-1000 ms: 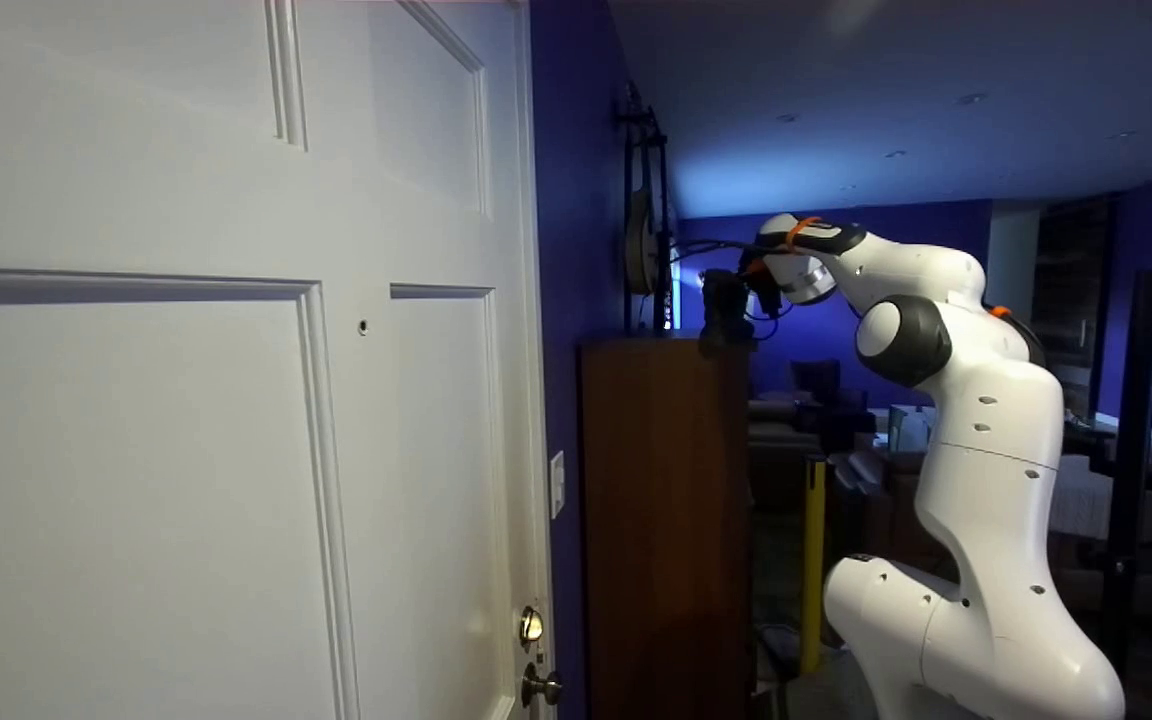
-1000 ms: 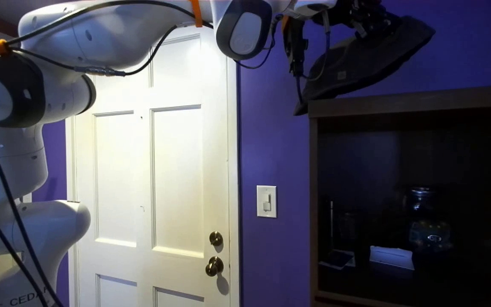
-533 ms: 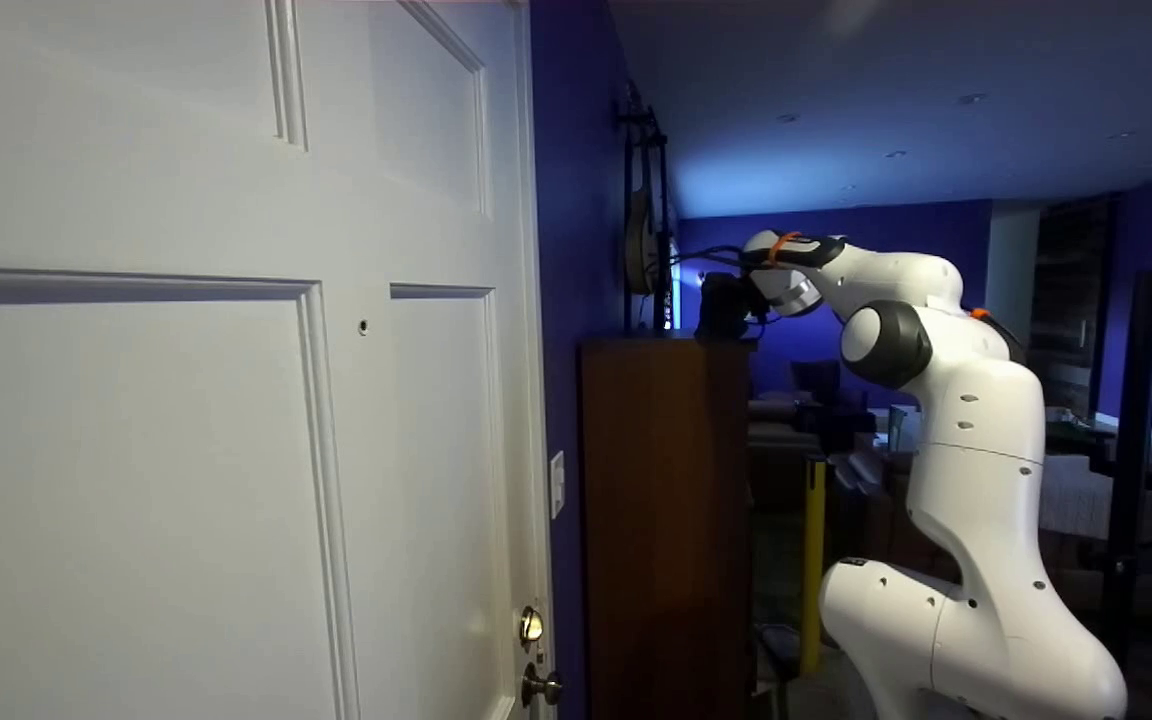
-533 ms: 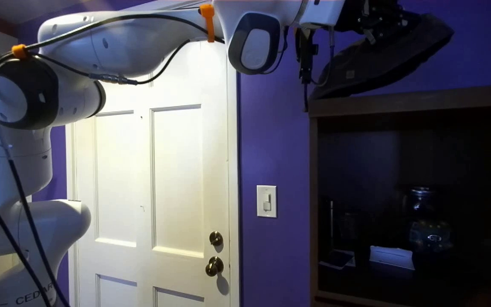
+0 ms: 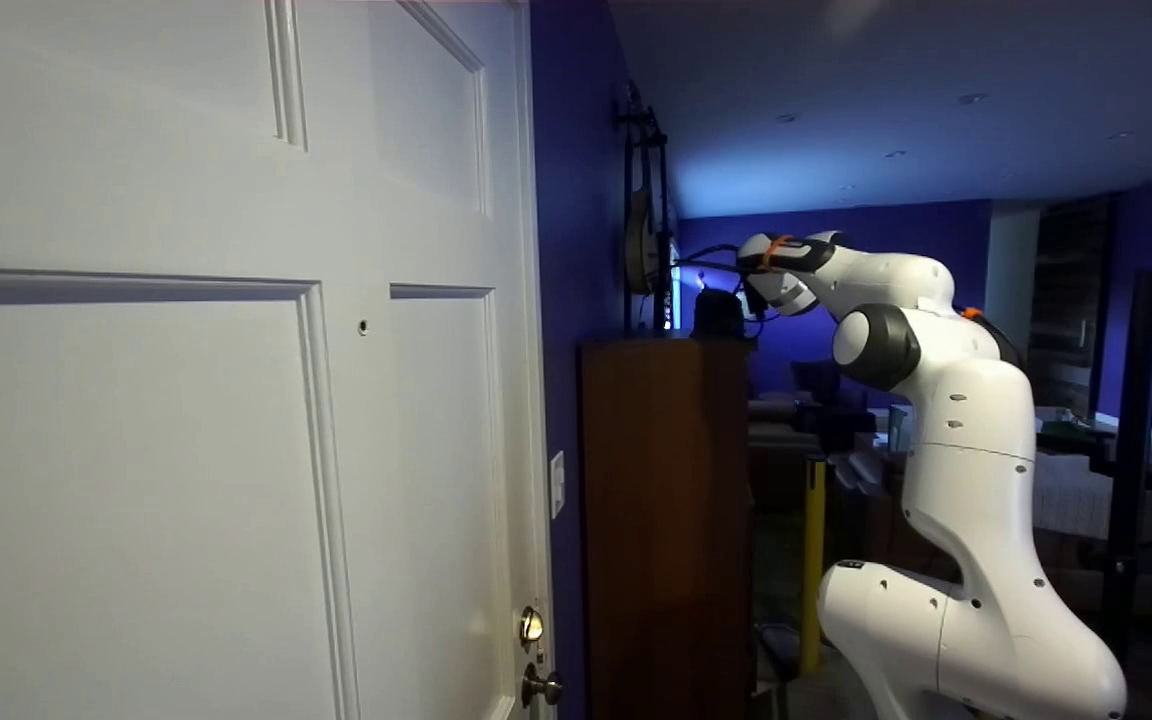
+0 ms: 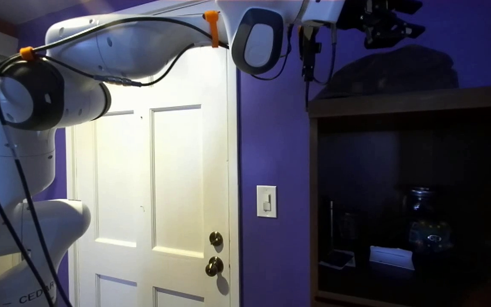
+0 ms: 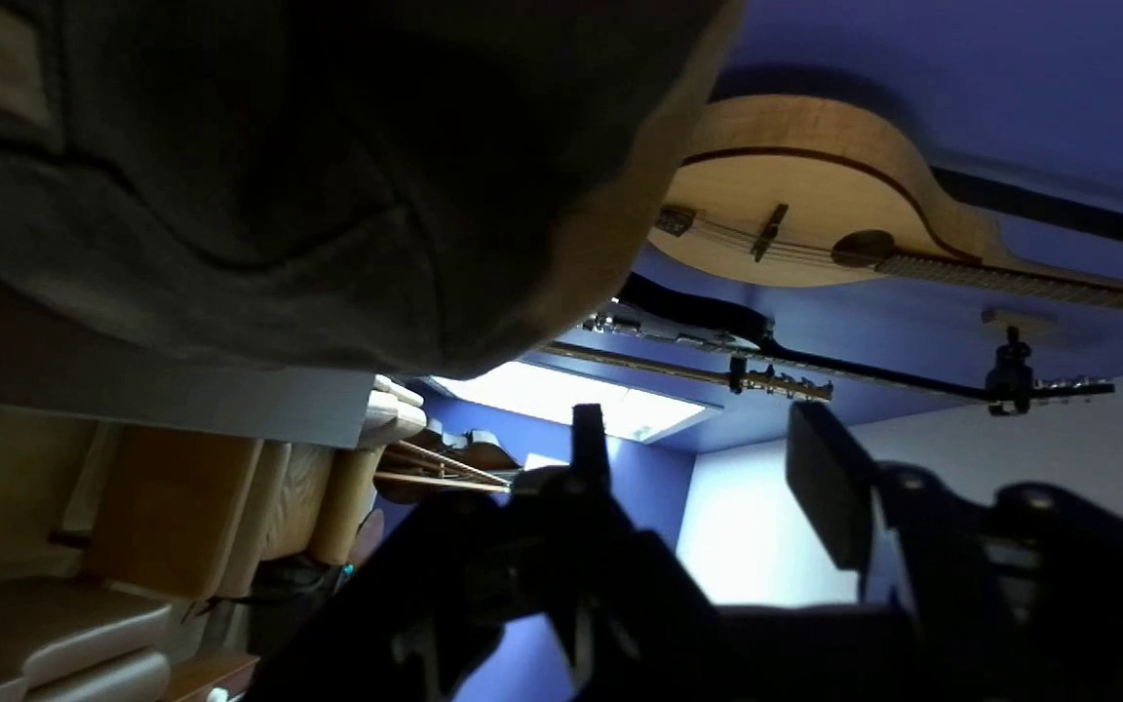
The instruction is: Remove the cap from the door coat hanging hook and put it on top of the cabinet
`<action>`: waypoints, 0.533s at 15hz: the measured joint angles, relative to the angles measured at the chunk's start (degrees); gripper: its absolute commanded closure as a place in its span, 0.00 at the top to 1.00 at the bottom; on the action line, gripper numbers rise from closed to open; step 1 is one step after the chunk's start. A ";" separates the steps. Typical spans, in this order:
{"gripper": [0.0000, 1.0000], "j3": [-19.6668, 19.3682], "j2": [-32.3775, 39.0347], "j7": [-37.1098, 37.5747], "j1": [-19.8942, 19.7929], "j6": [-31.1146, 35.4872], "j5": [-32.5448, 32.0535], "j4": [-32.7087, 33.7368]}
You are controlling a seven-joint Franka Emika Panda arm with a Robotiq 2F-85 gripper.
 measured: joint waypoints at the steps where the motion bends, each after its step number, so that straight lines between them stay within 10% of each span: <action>1: 0.92 -0.50 0.42 0.51 0.12 -1.93 -0.18 0.61; 8: 1.00 -2.36 6.67 3.45 -3.16 -28.24 -0.92 6.68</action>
